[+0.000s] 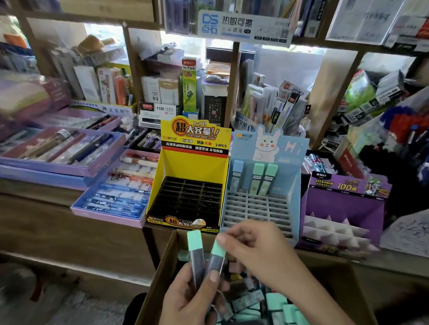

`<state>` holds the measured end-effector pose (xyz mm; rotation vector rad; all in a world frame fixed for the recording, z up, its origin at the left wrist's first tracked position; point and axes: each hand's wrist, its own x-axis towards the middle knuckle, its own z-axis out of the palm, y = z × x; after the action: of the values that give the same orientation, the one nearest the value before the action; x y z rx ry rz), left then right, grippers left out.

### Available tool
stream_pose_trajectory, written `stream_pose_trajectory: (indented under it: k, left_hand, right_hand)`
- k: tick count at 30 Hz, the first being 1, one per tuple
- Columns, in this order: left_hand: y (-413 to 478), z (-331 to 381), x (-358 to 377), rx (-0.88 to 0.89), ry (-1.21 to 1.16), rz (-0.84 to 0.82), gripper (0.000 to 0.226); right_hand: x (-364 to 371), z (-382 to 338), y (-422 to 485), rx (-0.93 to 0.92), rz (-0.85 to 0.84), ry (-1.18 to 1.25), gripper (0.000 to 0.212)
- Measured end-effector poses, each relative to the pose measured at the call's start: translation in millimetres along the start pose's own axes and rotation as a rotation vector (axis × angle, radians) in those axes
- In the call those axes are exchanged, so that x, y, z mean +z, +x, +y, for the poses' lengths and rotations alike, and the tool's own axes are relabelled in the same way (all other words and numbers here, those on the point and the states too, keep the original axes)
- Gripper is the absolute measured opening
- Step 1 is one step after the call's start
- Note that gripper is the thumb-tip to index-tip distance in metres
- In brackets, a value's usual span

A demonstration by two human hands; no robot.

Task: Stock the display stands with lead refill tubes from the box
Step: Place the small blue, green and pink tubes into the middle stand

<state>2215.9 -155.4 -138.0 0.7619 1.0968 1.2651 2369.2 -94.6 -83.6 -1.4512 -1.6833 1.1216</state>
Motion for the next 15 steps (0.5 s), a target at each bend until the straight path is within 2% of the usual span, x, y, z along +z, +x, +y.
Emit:
stream_pose_trajectory:
  k: [2,8,13,15]
  left_hand:
    - [-1.0,1.4,-1.4,0.012,0.026,-0.022,0.016]
    - [-1.3,1.9,-2.0,-0.004,0.007,-0.036,0.019]
    - [0.1,2.5,-1.0,-0.082,-0.115,0.021,0.027]
    - [0.8,2.8,-2.4,-0.119,-0.141,0.009,0.033]
  right_hand:
    - [4.3,-0.2,-0.6,0.022,-0.031,0.029,0.029]
    - [5.2,0.5,0.3,0.053,-0.041,0.053,0.027]
    - [-15.2,3.3,3.7,0.063,-0.060,0.235,0.006]
    - [-22.8,6.1,5.1,0.066,-0.041,0.284,0.011]
